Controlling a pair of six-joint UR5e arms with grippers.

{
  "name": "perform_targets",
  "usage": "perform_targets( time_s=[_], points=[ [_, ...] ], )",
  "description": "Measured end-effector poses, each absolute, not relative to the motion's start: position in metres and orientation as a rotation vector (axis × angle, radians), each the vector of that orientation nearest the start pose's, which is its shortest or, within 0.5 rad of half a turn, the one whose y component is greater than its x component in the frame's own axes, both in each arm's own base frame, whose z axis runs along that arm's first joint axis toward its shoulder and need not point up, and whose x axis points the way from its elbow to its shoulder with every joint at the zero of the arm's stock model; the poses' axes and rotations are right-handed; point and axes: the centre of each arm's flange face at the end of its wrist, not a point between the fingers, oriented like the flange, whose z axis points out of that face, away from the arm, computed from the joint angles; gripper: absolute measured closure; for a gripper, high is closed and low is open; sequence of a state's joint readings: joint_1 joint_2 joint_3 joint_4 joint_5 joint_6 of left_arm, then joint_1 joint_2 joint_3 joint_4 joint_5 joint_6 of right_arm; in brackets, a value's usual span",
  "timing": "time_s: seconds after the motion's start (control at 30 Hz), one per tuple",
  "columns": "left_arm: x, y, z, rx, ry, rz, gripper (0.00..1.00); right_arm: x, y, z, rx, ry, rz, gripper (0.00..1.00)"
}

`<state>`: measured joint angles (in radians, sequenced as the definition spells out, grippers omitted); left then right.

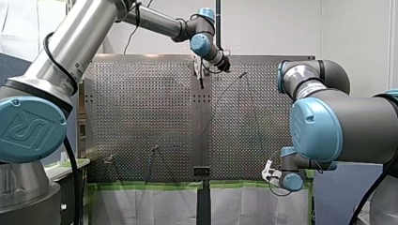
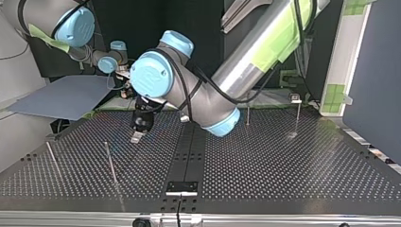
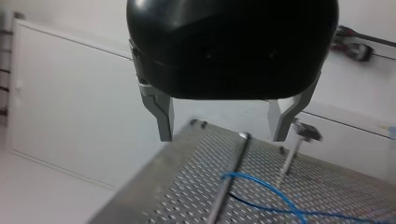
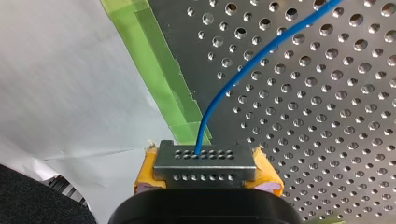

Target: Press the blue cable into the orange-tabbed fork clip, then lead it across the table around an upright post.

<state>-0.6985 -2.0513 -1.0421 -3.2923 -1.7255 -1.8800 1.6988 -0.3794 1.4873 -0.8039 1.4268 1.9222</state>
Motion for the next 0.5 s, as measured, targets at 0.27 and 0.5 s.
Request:
perform_targets(
  time_s=[0.27, 0.5],
  points=[
    [0.4466, -0.5186, 0.4450, 0.192, 1.708, -0.560, 0.00, 0.2274, -0.6104, -0.1558, 1.451, -1.632, 1.451, 1.00],
    [0.4477, -0.5172, 0.4444, 0.189, 1.710, -0.554, 0.00, 0.2273, -0.6105, -0.1559, 1.451, -1.631, 1.450, 1.00]
  ],
)
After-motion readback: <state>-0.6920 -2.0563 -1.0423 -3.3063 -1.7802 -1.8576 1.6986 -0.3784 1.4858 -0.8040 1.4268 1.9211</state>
